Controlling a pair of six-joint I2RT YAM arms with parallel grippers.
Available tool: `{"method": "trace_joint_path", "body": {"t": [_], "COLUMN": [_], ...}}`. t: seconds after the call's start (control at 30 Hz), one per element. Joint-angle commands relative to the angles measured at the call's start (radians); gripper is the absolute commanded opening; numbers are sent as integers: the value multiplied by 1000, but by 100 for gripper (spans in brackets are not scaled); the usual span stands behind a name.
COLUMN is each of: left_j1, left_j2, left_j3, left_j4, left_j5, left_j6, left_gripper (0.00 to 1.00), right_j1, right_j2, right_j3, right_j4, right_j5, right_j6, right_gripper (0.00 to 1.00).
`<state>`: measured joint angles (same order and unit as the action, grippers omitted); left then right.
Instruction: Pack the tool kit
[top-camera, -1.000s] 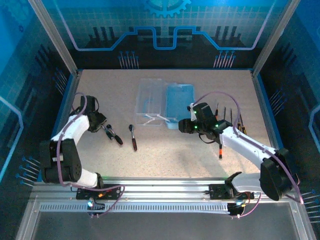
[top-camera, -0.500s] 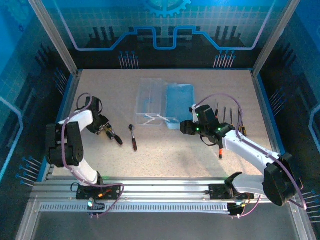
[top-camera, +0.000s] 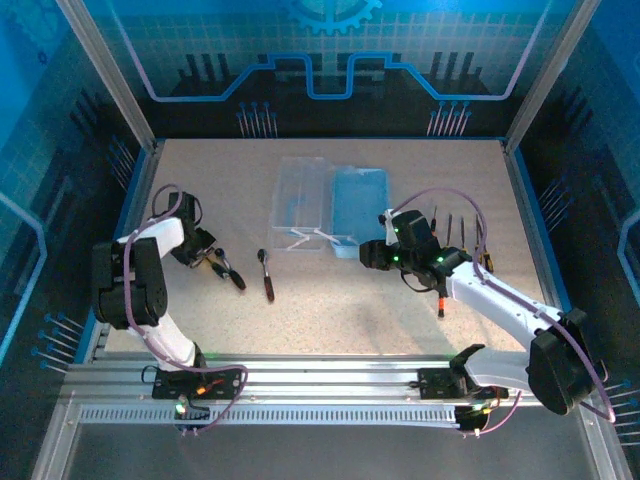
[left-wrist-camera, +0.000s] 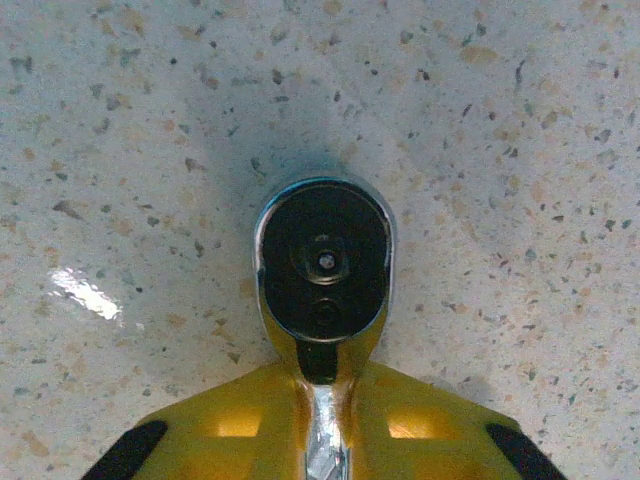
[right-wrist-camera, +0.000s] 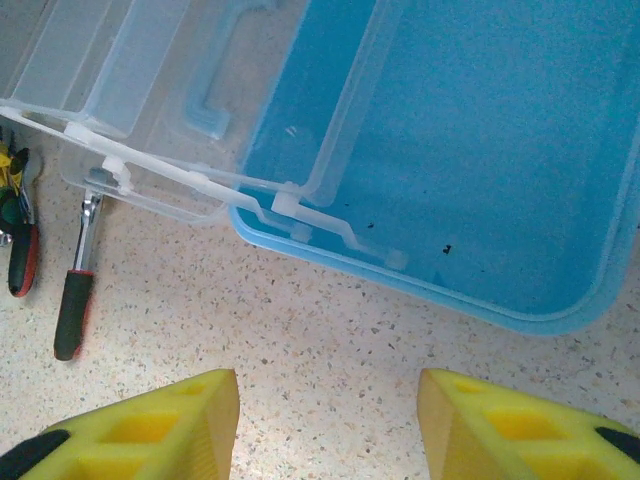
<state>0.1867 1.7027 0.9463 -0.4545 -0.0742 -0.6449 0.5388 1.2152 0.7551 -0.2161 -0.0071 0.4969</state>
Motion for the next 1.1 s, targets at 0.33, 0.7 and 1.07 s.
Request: {"method": "trace_joint_path", "body": {"t": [0.33,0.7,1.07], "left_j1": [8,-15,-353], "left_j2": [-158,-387,-512], "left_j3": [-91,-64,60], "left_j4": [53,-47,-53], "left_j5": [30,3,47], "left_j6": [33,45,-24], "left_gripper": [7,6,6], "right_j1": [13,12,118], "right_j2": [-29,-31,59], "right_j3": [7,60,194], "right_j4": [-13,-48,26], "right_j5": [3,-8,-214], "right_j6": [7,-27,-43], "right_gripper": [51,52,64]}}
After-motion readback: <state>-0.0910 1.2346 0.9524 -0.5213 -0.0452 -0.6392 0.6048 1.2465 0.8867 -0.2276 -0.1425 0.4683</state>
